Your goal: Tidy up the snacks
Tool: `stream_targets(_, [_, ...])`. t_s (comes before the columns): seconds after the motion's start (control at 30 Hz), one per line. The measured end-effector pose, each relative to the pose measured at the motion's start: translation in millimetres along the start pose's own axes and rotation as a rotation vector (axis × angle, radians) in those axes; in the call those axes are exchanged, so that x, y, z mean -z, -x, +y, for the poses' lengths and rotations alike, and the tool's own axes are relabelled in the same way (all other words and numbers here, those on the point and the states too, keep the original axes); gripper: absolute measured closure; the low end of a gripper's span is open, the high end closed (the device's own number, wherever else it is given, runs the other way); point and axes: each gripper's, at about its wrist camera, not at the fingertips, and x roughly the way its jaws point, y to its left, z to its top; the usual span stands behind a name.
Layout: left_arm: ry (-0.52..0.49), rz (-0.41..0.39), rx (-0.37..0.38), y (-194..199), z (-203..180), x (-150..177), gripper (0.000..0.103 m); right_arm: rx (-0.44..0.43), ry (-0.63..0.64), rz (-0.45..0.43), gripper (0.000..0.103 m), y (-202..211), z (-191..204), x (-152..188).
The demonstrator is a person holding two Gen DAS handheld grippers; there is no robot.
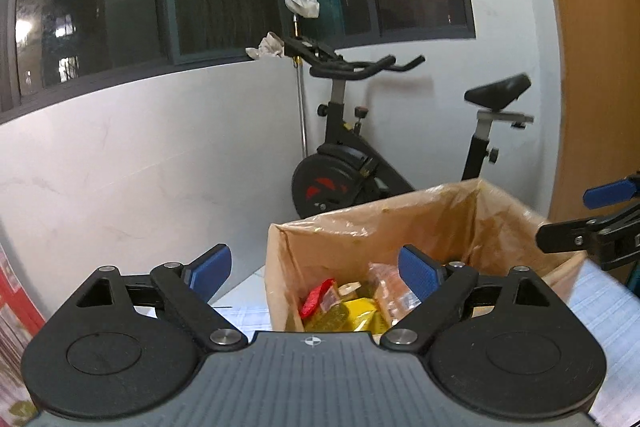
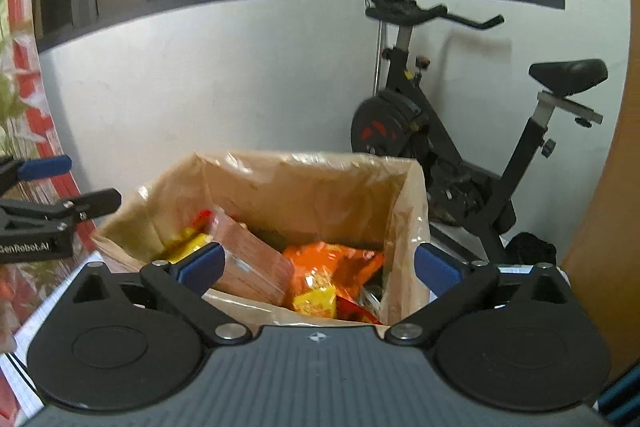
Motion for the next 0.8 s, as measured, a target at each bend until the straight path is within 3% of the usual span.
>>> stream_targets(0.2, [0.049, -0.002, 0.005, 37.7, 4.6, -13.5, 0.010, 0.051, 0.015, -0.058, 0.000, 32.9, 13.0, -4.7])
stream_targets(0.33, [0.066, -0.055, 0.018, 64.8, 6.7, -18.9, 0.009, 0.107, 0.017, -0.096, 0.000, 55.4, 22.0, -7.5])
stream_targets(0.5, [0.092, -0.057, 0.032, 79.9, 6.1, -22.4, 0.009, 0.035, -0.064, -0.110, 0.000, 77.1, 20.6, -7.9])
stream_targets(0.63, [0.073, -0.054, 0.004, 83.7, 1.1, -19.9, 0.009, 0.049, -0.049, -0.112, 0.000, 87.9, 26.2, -6.0])
stream_targets(0.8, [0.120, -0.031, -0.010, 81.4, 9.5, -14.3, 0.009, 0.044, -0.062, -0.106, 0.000, 92.4, 27.3, -2.7])
